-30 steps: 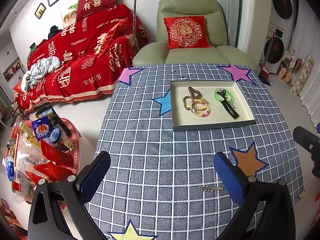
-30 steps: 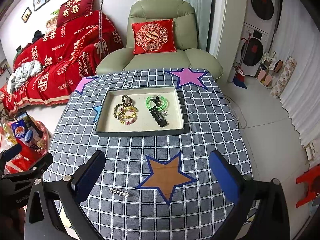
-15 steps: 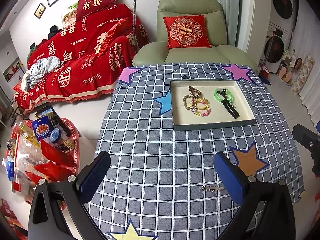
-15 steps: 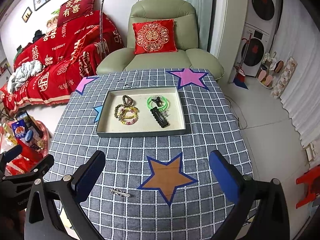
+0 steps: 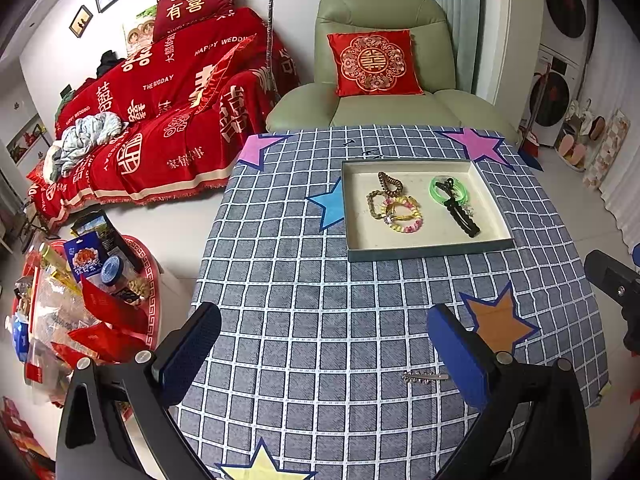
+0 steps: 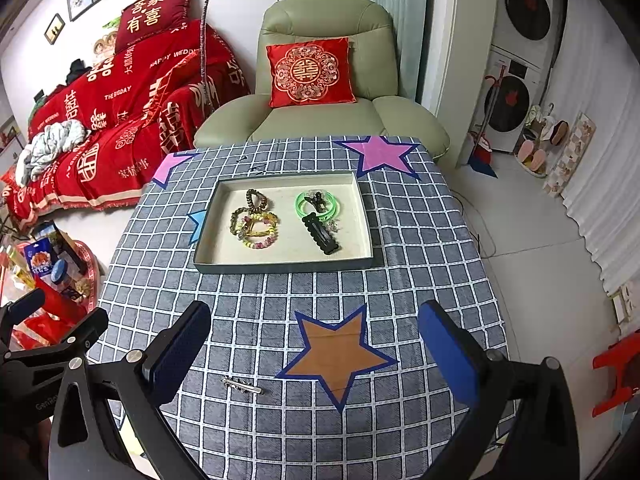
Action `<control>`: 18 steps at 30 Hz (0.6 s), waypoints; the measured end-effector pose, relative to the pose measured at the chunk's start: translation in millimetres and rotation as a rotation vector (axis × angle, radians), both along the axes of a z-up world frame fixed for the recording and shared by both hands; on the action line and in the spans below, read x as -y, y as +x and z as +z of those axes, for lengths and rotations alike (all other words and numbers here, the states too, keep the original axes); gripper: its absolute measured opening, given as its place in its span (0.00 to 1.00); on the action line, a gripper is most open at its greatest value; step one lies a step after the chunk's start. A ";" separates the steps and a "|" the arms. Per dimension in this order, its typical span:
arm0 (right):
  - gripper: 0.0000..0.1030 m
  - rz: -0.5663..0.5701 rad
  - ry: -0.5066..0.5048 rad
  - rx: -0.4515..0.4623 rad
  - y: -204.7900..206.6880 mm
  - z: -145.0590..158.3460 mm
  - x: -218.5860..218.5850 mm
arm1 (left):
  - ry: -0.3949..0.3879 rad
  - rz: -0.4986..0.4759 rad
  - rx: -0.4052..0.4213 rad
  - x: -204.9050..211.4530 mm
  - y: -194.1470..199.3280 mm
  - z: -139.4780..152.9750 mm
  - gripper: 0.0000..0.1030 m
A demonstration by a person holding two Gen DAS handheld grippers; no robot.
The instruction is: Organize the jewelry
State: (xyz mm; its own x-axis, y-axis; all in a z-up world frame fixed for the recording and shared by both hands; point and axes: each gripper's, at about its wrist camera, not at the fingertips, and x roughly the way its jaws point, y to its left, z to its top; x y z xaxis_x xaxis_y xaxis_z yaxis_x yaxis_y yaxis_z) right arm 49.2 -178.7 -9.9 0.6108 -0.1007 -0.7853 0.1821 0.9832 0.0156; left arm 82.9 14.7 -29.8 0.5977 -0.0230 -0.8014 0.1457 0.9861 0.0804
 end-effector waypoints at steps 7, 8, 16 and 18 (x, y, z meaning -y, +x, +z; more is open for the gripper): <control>1.00 0.004 0.000 -0.001 -1.0 -2.2 0.4 | 0.000 0.001 -0.004 0.0 0.3 -0.5 1.00; 1.00 0.004 0.001 -0.001 -1.2 -2.4 0.4 | 0.000 0.002 -0.004 0.0 0.4 -0.4 1.00; 1.00 0.003 0.001 -0.001 -1.0 -2.2 0.5 | 0.000 0.002 -0.002 0.7 -0.3 0.4 1.00; 1.00 0.003 0.001 -0.001 -1.0 -2.2 0.6 | 0.001 0.002 -0.002 1.2 -0.5 0.5 1.00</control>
State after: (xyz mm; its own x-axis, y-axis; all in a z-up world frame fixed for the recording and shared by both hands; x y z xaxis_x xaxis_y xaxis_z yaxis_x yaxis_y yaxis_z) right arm 48.1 -179.3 -12.1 0.6106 -0.0984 -0.7858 0.1793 0.9837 0.0162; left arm 82.5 13.6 -29.3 0.5965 -0.0210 -0.8023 0.1438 0.9863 0.0811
